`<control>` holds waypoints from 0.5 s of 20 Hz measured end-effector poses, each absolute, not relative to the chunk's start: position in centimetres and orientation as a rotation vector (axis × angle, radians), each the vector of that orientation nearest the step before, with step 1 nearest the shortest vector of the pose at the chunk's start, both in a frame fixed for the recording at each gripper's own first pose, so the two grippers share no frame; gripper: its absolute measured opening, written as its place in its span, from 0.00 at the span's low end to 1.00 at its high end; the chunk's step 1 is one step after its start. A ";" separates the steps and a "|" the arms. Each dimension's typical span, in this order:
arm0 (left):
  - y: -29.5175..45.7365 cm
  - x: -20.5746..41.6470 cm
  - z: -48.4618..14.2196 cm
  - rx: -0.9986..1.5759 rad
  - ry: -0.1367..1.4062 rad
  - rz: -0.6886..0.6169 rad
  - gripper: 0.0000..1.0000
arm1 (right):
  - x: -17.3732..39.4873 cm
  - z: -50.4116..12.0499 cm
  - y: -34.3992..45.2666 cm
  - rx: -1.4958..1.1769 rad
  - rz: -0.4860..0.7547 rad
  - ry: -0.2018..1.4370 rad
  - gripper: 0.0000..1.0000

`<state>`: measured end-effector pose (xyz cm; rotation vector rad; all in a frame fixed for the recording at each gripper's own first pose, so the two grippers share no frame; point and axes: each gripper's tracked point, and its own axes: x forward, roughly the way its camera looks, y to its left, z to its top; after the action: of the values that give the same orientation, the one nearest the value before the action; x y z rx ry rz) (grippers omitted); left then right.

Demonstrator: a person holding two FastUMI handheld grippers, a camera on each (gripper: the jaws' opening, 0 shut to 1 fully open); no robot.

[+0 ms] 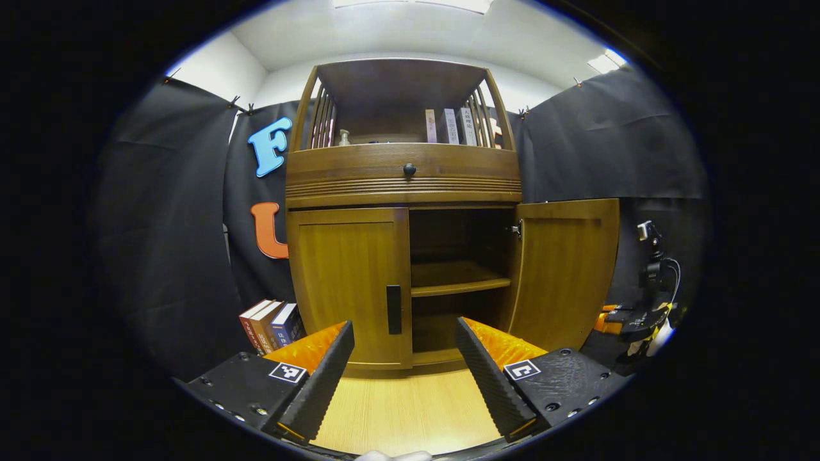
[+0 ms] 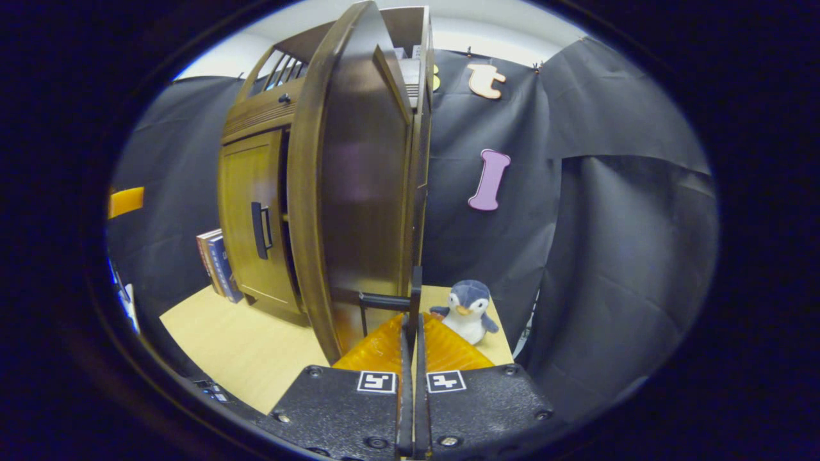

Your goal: Open the right door of the double-door shoe cabinet with the right hand, and open the left door with the left hand.

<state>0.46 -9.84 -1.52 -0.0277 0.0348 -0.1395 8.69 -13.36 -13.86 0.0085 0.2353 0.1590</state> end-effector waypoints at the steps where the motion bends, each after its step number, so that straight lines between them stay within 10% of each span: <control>1: -10.0 0.5 -1.5 -0.024 0.036 -0.139 0.96 | 8.9 -14.0 -13.7 0.019 0.169 0.238 0.05; 10: -10.5 0.2 -1.3 -0.022 0.039 -0.134 0.96 | 9.1 -14.1 -15.1 0.025 0.274 0.266 0.05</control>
<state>0.15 -10.53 -1.34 -0.0217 0.0393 -0.1336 9.11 -15.09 -14.13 0.0253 0.2663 0.2743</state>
